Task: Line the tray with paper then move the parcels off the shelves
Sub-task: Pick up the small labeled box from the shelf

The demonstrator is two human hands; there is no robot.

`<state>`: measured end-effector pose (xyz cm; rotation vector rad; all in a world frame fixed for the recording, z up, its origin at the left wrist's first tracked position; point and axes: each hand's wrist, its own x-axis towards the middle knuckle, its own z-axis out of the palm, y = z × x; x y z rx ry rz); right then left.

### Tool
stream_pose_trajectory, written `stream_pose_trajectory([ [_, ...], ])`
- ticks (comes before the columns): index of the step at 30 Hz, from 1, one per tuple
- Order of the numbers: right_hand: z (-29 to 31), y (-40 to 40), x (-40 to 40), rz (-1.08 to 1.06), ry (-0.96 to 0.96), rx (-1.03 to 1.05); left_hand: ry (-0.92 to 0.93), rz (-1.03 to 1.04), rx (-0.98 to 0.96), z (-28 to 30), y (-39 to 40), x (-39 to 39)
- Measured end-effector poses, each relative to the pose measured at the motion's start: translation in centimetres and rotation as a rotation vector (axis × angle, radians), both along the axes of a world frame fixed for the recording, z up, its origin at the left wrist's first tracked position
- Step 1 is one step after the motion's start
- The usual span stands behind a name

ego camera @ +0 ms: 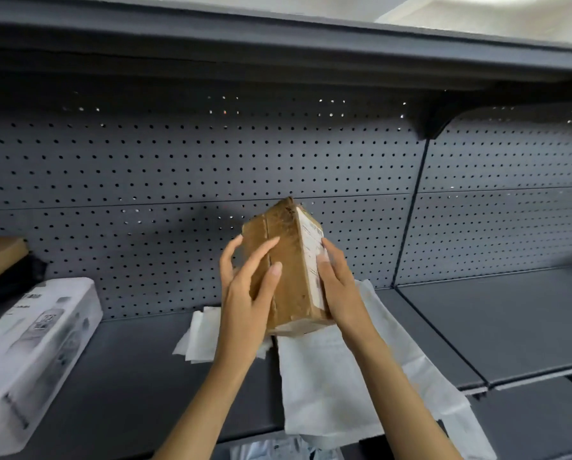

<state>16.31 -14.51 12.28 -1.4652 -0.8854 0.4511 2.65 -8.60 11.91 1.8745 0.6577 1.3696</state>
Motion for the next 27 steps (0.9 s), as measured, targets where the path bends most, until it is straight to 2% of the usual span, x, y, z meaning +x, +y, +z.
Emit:
stream_pose_trajectory([
  [4,-0.3,-2.7,4.4,-0.127,-0.222,-0.170,0.089,-0.120,-0.128,-1.9,-1.3,4.7],
  [8,-1.6,-4.1,7.3,-0.147,-0.364,-0.424,0.145,-0.265,-0.411,-4.0,-2.5,8.0],
  [14,-3.2,-4.5,8.1,-0.129,-0.517,-0.572,0.134,-0.424,-0.589,-5.7,-3.5,9.4],
  [20,-4.4,-4.9,8.3,-0.106,-0.581,-0.658,0.220,-0.415,-0.639,-7.7,-3.7,9.8],
  [27,-4.4,-4.6,8.1,-0.114,-0.601,-0.671,0.224,-0.354,-0.615,-7.7,-3.4,9.5],
])
